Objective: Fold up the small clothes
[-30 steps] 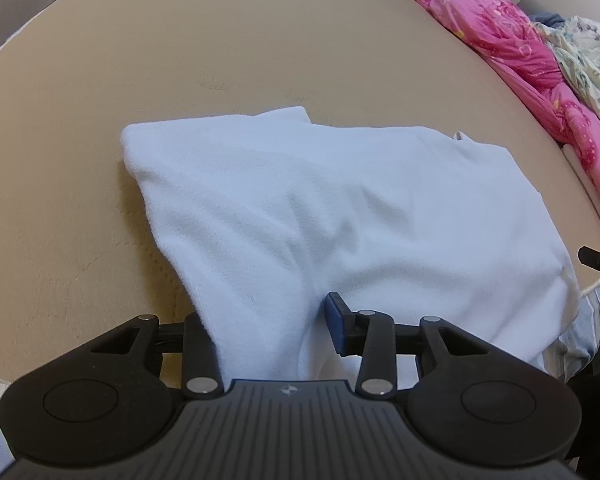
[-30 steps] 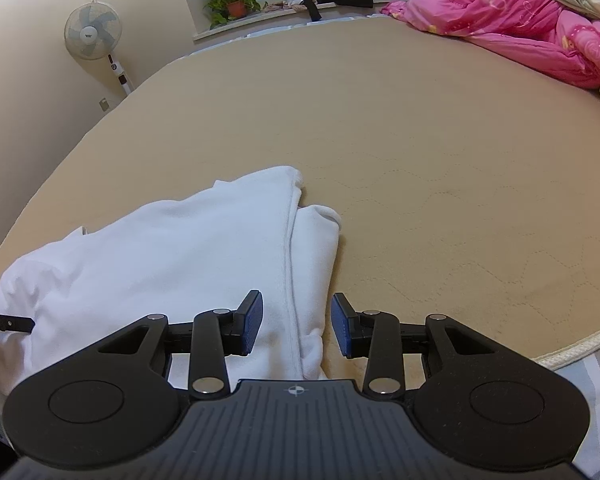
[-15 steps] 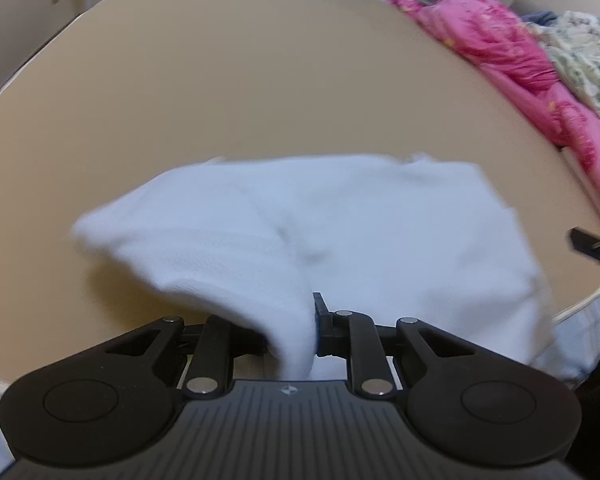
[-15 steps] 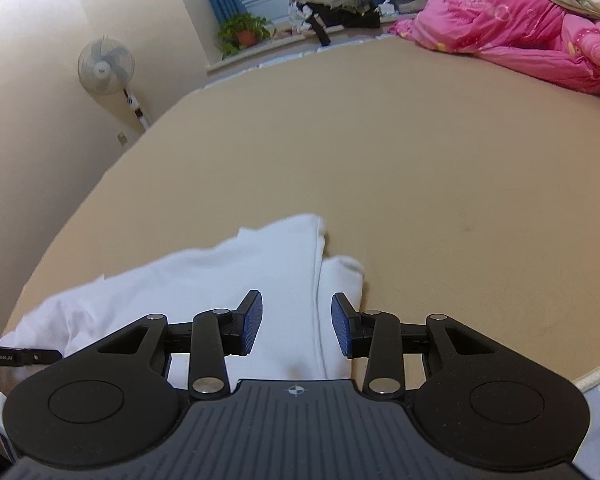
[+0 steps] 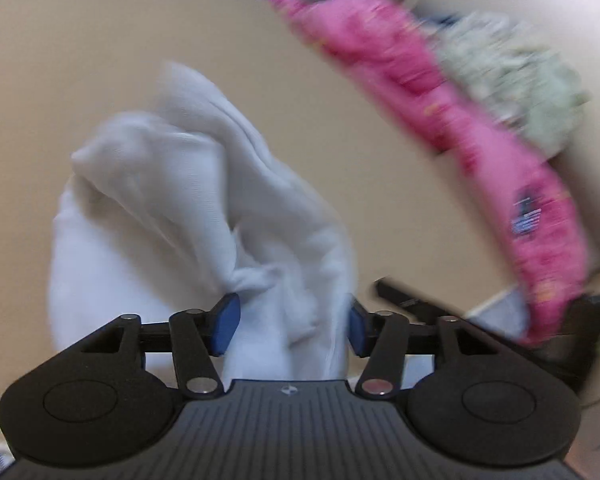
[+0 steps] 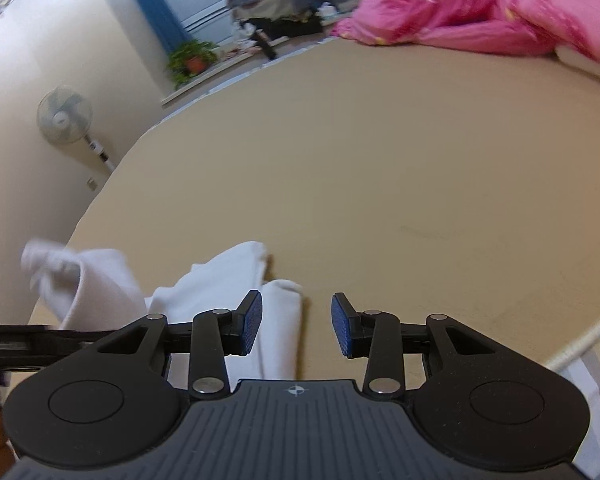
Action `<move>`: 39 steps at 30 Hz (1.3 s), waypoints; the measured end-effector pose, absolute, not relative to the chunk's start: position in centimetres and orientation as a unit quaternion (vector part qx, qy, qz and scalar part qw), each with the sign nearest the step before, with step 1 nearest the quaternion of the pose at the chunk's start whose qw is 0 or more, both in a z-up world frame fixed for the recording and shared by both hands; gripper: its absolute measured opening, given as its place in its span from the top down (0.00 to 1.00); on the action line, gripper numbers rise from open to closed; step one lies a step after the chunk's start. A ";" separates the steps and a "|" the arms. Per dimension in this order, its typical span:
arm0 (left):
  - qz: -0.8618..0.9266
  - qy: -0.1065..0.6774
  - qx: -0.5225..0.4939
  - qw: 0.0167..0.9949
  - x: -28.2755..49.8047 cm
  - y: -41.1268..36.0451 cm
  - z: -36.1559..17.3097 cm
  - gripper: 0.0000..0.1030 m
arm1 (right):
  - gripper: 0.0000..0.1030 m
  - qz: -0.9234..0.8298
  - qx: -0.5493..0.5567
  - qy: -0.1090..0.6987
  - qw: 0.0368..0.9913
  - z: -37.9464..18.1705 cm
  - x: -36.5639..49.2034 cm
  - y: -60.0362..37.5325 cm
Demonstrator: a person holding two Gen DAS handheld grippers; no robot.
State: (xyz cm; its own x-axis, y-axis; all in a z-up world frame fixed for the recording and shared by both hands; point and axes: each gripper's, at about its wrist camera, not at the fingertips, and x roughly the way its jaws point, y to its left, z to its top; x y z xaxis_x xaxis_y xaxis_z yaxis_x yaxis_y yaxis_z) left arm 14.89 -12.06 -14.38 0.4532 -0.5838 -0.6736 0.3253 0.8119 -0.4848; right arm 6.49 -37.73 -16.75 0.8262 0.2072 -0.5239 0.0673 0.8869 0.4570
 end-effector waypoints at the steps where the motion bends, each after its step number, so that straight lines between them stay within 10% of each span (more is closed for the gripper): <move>1: -0.284 0.432 -0.157 0.841 14.4 -11.1 -13.8 0.26 | 0.61 0.038 0.239 0.293 0.925 -16.8 6.4 -37.9; 10: -0.270 0.360 -0.112 0.886 11.1 -2.8 -11.8 0.28 | 0.55 0.084 0.242 0.306 0.917 -17.3 6.4 -35.8; 25: -0.228 0.430 -0.106 0.867 9.7 0.7 -23.2 0.31 | 0.55 0.169 0.173 0.389 0.889 -20.7 7.5 -28.8; 26: -0.227 0.434 -0.102 0.866 10.0 0.5 -23.6 0.31 | 0.56 0.173 0.168 0.388 0.890 -20.7 7.4 -28.7; 28: -0.226 0.447 -0.110 0.859 10.4 0.5 -24.4 0.31 | 0.97 0.188 0.157 0.381 0.892 -20.6 6.9 -28.8; 33: -0.231 0.453 -0.130 0.851 11.1 0.1 -25.0 0.31 | 0.97 0.232 0.216 0.281 0.906 -17.0 3.7 -32.0; 39: -0.219 0.480 -0.074 0.847 10.9 -1.1 -26.2 0.30 | 0.97 0.159 0.152 0.435 0.873 -21.8 4.8 -32.2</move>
